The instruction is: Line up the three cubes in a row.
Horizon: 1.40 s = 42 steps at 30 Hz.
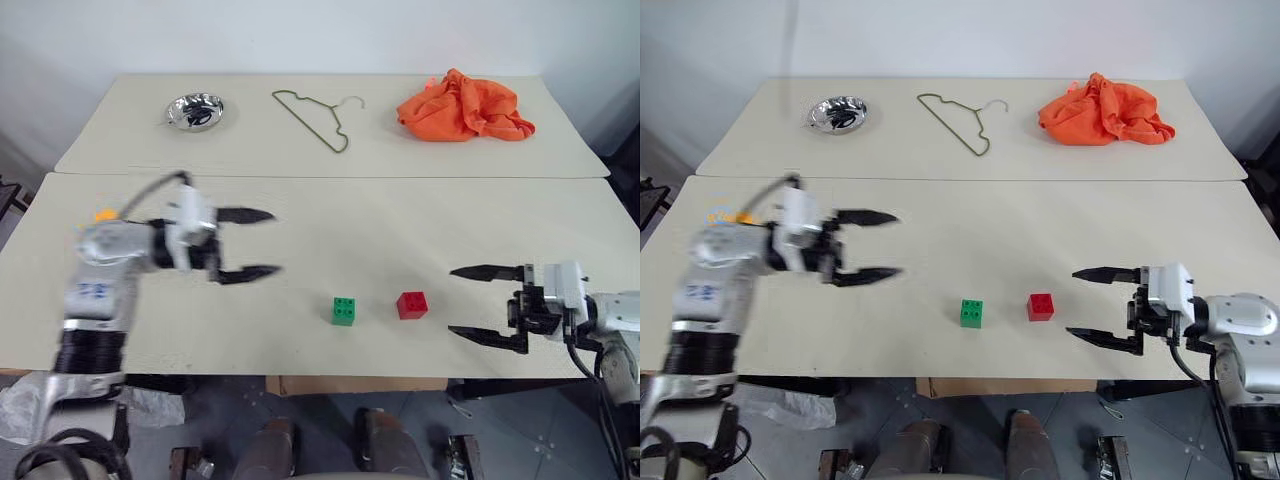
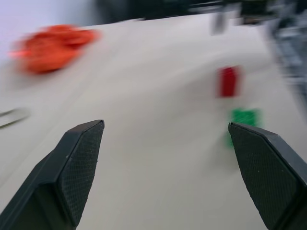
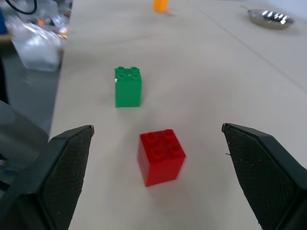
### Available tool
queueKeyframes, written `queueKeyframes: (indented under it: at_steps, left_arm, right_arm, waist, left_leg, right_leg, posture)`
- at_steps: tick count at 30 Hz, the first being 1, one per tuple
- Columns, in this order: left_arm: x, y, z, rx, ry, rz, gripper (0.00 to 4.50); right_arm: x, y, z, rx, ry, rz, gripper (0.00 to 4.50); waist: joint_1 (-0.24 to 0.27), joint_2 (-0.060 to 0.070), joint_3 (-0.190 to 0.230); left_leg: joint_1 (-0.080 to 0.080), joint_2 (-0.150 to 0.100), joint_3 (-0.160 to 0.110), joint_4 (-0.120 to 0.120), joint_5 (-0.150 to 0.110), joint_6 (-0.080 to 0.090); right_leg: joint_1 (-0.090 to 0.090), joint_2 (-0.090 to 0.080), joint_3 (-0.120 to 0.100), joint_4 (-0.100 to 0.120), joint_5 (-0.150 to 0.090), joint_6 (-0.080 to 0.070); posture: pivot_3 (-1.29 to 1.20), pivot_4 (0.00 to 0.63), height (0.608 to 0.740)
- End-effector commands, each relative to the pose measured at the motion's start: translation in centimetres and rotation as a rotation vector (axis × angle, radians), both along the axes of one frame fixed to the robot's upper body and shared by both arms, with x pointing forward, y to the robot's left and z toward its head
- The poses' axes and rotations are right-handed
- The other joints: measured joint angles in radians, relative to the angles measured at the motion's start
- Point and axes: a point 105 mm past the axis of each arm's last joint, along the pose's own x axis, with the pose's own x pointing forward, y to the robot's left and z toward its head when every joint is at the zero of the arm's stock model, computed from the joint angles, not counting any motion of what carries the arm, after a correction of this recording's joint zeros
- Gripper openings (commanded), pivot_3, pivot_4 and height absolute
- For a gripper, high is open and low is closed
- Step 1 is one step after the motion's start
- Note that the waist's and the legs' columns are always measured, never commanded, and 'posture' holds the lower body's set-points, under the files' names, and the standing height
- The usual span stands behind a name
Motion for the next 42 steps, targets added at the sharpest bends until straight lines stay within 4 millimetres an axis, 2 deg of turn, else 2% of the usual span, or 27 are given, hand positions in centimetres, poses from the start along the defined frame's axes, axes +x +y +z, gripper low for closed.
queueKeyframes:
  at_steps: [1, 4, 6, 10, 13, 16, 19, 22, 26, 30, 32, 34, 42]
  left_arm:
    - [-1.2, 4.3, -0.6, -0.11, -0.122, 0.307, 4.37]
    - [-2.5, 7.0, -1.1, -0.252, -0.158, 0.549, 4.37]
    - [-4.9, 9.5, -3.4, -0.324, -0.123, 0.761, 4.37]
    - [-8.7, 14.2, -6.5, -0.423, -0.093, 1.142, 4.37]
    - [-9.9, 15.3, -7.4, -0.49, -0.081, 1.273, 4.37]
    - [-9.6, 14.4, -8.0, -0.549, -0.03, 1.291, 4.37]
    - [-8.0, 12.9, -7.9, -0.558, -0.006, 1.268, 4.37]
    - [-7.0, 12.5, -7.5, -0.59, -0.003, 1.277, 4.37]
    - [-2.2, 12.7, -4.6, -0.739, -0.05, 1.375, 4.37]
    - [1.9, 13.7, -3.6, -0.751, -0.012, 1.45, 4.37]
    - [3.9, 13.9, -3.6, -0.68, -0.009, 1.441, 4.37]
    - [4.9, 14.5, -3.6, -0.631, -0.019, 1.464, 4.37]
    - [7.4, 15.6, -4.0, -0.633, 0.019, 1.501, 4.37]
  right_arm:
    - [-0.1, 2.1, 1.4, 0.074, -0.133, 0.049, 4.5]
    - [-0.3, 2.7, 1.3, 0.094, -0.152, 0.064, 4.5]
    - [-0.3, 3.0, 1.3, 0.117, -0.184, 0.069, 4.5]
    - [-0.7, 3.4, 1.0, 0.127, -0.225, 0.107, 4.5]
    - [-0.6, 3.6, 1.2, 0.135, -0.234, 0.109, 4.5]
    - [-0.6, 3.5, 1.0, 0.124, -0.231, 0.115, 4.5]
    - [-1.1, 3.3, 0.3, 0.093, -0.213, 0.14, 4.5]
    - [-1.2, 3.1, 0.1, 0.093, -0.203, 0.141, 4.5]
    - [-1.2, 2.8, -0.3, 0.094, -0.176, 0.133, 4.5]
    - [-1.0, 2.7, -0.7, 0.084, -0.18, 0.108, 4.5]
    - [-0.8, 2.6, -0.9, 0.085, -0.178, 0.093, 4.5]
    - [-0.8, 2.7, -1.1, 0.083, -0.18, 0.092, 4.5]
    - [-1.1, 2.2, -1.9, 0.079, -0.178, 0.045, 4.5]
  waist:
    - [0.0, 0.0, 0.0]
    - [0.027, -0.005, 0.003]
    - [0.031, -0.005, 0.002]
    - [0.033, -0.005, 0.001]
    - [0.035, -0.005, 0.001]
    - [0.033, -0.005, 0.001]
    - [0.031, -0.005, 0.001]
    - [0.03, -0.005, 0.001]
    - [0.037, -0.006, 0.001]
    - [0.031, -0.007, 0.001]
    - [0.025, -0.006, 0.0]
    - [0.021, -0.006, 0.0]
    - [0.03, -0.007, 0.001]
  left_leg:
    - [-0.001, 0.0, 0.0, 0.0, 0.0, 0.0]
    - [-0.004, 0.0, -0.004, 0.003, -0.001, 0.0]
    - [-0.004, -0.001, -0.005, 0.004, -0.001, 0.0]
    - [-0.001, -0.001, -0.004, 0.003, -0.004, 0.003]
    - [-0.001, -0.001, -0.004, 0.003, -0.003, 0.002]
    - [-0.001, -0.001, -0.004, 0.003, -0.003, 0.002]
    - [-0.001, -0.001, -0.004, 0.003, -0.004, 0.002]
    - [-0.001, -0.001, -0.004, 0.003, -0.003, 0.001]
    - [-0.001, -0.001, -0.005, 0.003, -0.003, 0.0]
    - [0.0, -0.002, -0.004, 0.004, -0.002, 0.0]
    - [0.0, -0.002, -0.002, 0.003, -0.002, -0.001]
    - [0.0, -0.002, 0.0, 0.003, -0.002, -0.001]
    - [-0.001, -0.002, 0.0, 0.003, -0.002, -0.001]
  right_leg:
    - [0.0, 0.0, 0.0, 0.0, 0.0, 0.0]
    - [0.0, 0.0, -0.001, 0.0, 0.0, 0.0]
    - [0.001, -0.001, -0.001, -0.003, 0.0, 0.0]
    - [0.004, -0.001, 0.0, -0.006, 0.0, 0.0]
    - [0.004, -0.001, -0.001, -0.007, 0.0, 0.0]
    - [0.005, -0.001, 0.0, -0.007, 0.0, 0.0]
    - [0.004, -0.001, 0.0, -0.006, 0.0, 0.0]
    - [0.004, -0.001, 0.0, -0.006, 0.0, 0.0]
    - [0.004, 0.0, -0.001, -0.005, 0.0, 0.0]
    - [0.003, 0.001, -0.003, -0.001, 0.0, 0.0]
    - [0.001, 0.002, -0.004, 0.003, 0.0, 0.0]
    - [-0.001, 0.003, -0.004, 0.004, 0.0, 0.0]
    - [-0.001, 0.001, -0.004, 0.004, 0.0, 0.0]
  posture:
    - [0.0, 0.15, 0.74]
    - [0.0, 0.15, 0.74]
    - [0.0, 0.15, 0.74]
    - [0.0, 0.15, 0.74]
    - [0.0, 0.15, 0.74]
    - [0.0, 0.15, 0.74]
    - [0.0, 0.15, 0.74]
    - [0.0, 0.15, 0.74]
    - [0.0, 0.15, 0.74]
    - [0.0, 0.15, 0.74]
    - [0.0, 0.15, 0.74]
    - [0.0, 0.15, 0.74]
    - [0.0, 0.15, 0.74]
